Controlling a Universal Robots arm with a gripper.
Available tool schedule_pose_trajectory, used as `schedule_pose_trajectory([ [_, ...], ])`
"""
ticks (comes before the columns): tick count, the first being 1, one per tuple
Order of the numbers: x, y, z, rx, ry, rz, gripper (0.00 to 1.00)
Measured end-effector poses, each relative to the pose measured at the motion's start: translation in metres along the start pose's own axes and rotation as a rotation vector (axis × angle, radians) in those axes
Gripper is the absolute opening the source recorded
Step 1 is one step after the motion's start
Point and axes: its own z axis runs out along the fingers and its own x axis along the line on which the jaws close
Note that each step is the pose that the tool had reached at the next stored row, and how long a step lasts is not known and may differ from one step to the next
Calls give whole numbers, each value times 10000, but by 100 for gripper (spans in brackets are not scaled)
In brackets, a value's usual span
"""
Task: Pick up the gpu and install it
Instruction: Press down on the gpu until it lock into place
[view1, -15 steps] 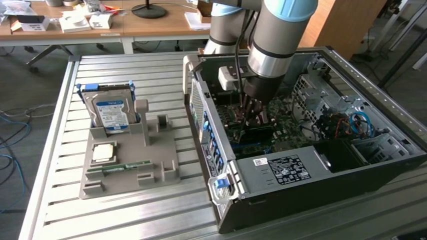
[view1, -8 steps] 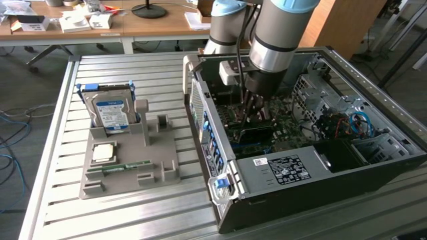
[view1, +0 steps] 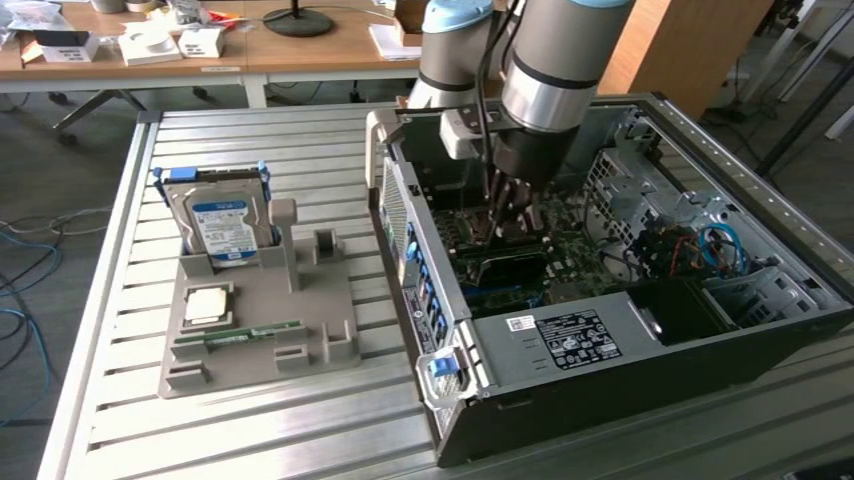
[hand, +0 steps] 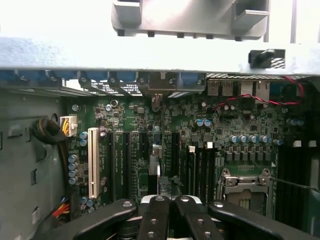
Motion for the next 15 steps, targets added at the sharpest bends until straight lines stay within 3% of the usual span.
schedule_pose_trajectory([
  [8,-4,0,-108,1,0,7,11],
  [15,-5,-1,-116,1,8,14,11],
])
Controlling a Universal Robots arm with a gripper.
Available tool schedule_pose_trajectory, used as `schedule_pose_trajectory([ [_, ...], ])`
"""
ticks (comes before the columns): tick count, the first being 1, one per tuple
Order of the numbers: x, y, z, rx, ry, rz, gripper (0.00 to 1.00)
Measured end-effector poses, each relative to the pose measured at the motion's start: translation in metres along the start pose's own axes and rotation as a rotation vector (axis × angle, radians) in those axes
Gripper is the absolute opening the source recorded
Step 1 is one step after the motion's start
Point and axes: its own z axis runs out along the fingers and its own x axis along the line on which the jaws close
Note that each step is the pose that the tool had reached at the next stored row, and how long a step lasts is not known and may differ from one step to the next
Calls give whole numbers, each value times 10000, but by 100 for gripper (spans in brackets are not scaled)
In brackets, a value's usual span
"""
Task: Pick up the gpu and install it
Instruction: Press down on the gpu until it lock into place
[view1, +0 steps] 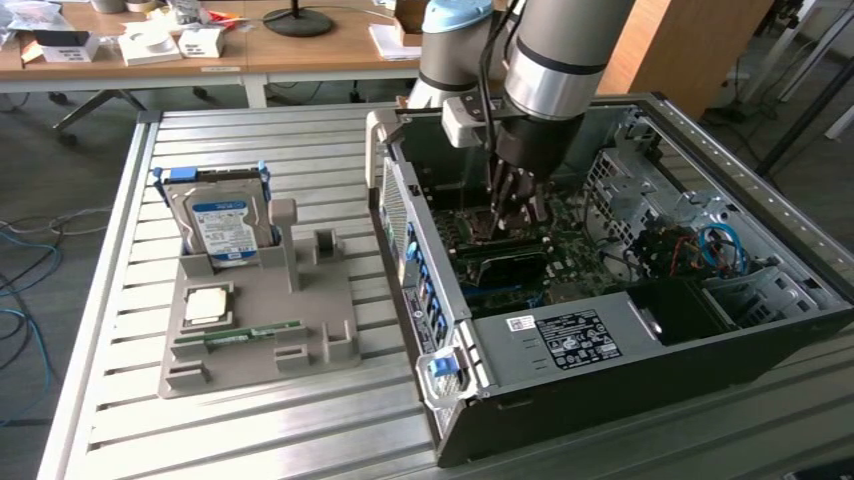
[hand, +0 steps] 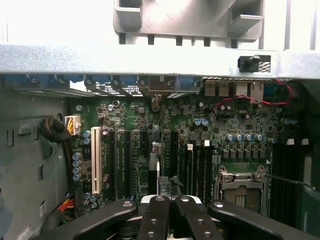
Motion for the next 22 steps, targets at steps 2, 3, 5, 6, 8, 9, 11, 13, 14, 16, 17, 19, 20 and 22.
schedule_pose_trajectory([
  [2,0,-9,-1,-1,2,-2,11],
  [3,0,-16,-1,-1,2,-1,11],
  [5,0,-27,0,0,-1,0,11],
  [6,0,-32,0,0,-1,-1,11],
  [8,-1,-42,0,0,0,0,11],
  [9,-1,-49,0,0,0,1,11],
  [11,-1,-66,0,0,0,0,11],
  [13,-1,-79,0,0,-1,-1,11],
  [14,-1,-85,0,0,0,0,11],
  [16,-2,-101,0,0,0,0,11],
  [17,-2,-112,0,0,0,0,11],
  [19,-3,-137,0,0,0,0,11],
  [20,-2,-144,0,0,0,-1,11],
  [22,-3,-147,0,0,0,1,11],
])
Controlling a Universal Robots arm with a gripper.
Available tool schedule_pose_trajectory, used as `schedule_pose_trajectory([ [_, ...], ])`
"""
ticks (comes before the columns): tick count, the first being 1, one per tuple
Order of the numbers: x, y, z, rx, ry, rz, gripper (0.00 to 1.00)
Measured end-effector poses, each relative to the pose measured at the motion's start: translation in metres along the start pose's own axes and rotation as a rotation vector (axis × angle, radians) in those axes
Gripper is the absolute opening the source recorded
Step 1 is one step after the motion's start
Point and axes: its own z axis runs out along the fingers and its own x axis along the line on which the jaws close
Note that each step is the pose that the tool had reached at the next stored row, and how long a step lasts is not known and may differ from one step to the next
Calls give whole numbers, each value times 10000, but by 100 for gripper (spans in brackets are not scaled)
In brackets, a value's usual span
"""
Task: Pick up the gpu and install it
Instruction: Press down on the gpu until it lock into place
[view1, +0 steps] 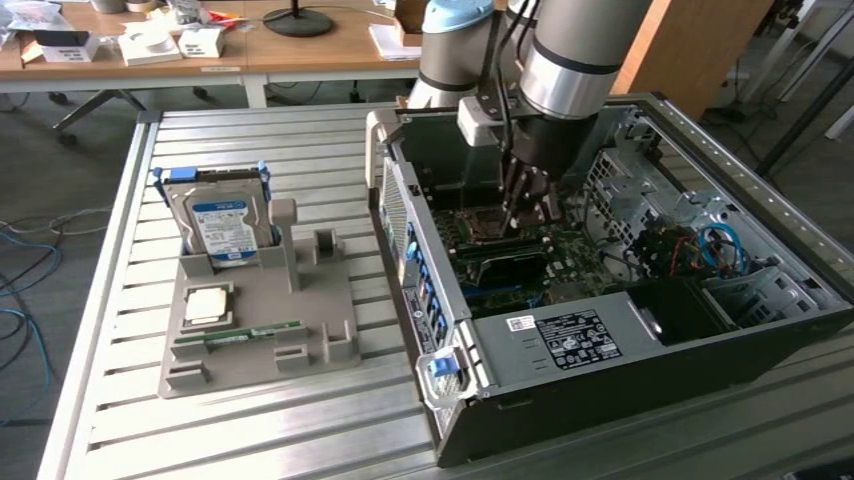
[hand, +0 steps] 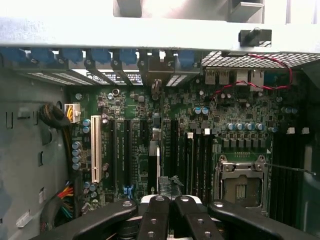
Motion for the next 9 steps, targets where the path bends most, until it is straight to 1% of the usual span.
schedule_pose_trajectory([
  [9,-4,-1,-91,0,0,-1,11],
])
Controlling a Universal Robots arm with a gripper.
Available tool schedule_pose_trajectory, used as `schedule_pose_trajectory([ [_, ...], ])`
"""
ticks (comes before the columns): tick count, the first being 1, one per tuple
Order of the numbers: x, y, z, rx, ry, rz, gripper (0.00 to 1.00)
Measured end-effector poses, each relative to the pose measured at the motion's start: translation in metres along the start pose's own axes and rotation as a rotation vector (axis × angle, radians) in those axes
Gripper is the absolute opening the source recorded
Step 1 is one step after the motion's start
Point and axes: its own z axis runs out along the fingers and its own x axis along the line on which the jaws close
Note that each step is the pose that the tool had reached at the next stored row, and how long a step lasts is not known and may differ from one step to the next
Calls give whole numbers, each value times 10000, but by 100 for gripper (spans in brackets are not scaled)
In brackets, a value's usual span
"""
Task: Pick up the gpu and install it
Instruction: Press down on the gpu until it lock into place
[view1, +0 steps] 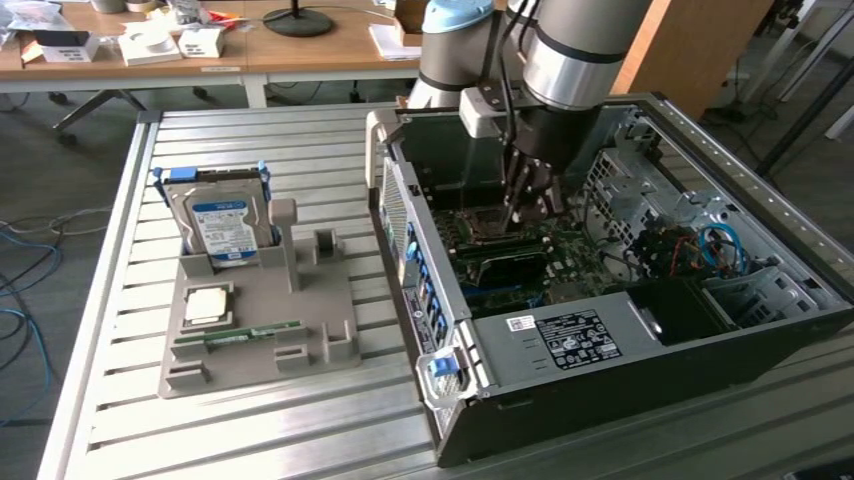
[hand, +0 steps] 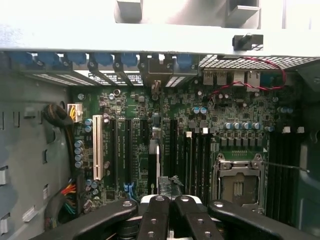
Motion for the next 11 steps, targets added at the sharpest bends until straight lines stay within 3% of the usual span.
schedule_pose_trajectory([
  [11,-3,0,-65,0,0,0,11],
])
